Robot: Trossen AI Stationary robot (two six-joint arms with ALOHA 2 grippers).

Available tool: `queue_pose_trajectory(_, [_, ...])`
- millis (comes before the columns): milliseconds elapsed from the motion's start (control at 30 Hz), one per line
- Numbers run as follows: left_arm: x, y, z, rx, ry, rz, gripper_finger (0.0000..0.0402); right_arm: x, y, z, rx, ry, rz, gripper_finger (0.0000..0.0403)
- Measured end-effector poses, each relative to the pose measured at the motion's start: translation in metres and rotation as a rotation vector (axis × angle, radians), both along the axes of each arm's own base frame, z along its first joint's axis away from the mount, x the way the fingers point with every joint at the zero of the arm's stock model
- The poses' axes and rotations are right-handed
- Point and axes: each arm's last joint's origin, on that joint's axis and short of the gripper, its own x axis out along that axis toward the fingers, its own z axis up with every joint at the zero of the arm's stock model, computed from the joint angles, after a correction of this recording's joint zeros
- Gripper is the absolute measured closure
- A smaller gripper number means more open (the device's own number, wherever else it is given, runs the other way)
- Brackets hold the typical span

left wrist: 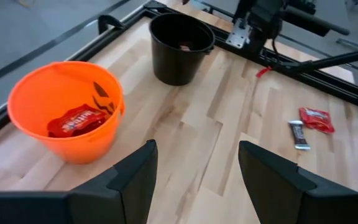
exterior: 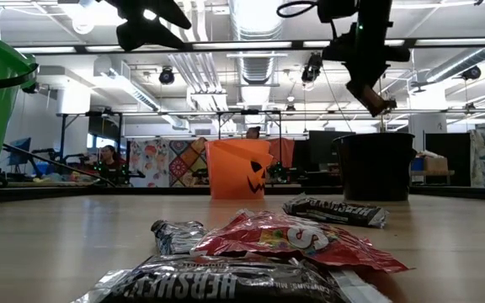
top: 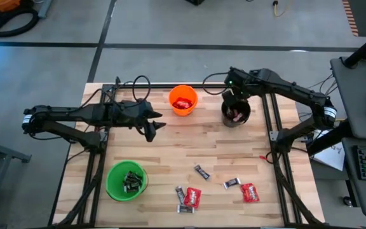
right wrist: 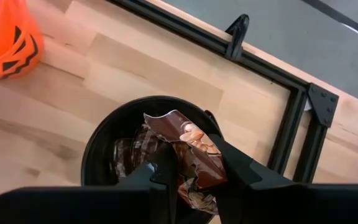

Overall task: Sort candy
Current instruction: Put the brown chocolate into the black bucket, then put the black chocolate into the green bucket

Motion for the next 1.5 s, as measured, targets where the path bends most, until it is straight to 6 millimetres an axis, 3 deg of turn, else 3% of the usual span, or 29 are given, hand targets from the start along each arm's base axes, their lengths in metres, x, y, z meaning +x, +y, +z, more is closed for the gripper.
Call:
queue_pose_trajectory(200, [-0.001,0.002,0.000,0.044,0.001,0.074,0.0194,-0.002,-0.005,-0.003,0.008,-0.003,-0.004,0.0337])
queue_pose_trajectory(367, [-0.001,0.004,0.001,0.067,0.001,0.115,0.0194,0.002,-0.005,-0.017,0.020,-0.008,0.007,0.0331])
queue_pose_trajectory(733, [-0.001,0.004,0.001,0.023,-0.019,0.143,0.0194,0.001,-0.004,-0.028,0.055,0.000,-0.008,0.0199])
queue_pose_trajectory(1100, [-0.001,0.004,0.001,-0.030,-0.039,0.174,0.0194,0.006,0.000,-0.013,0.170,-0.116,0.103,0.0177])
queue_pose_trajectory(1333, [0.001,0.001,0.000,-0.114,-0.044,0.114,0.0194,0.020,0.025,-0.010,0.469,-0.279,0.291,0.0177])
queue_pose_trajectory(1500, [0.004,-0.009,0.001,-0.148,-0.055,0.020,0.0194,0.035,0.062,-0.008,0.515,-0.293,0.433,0.0171])
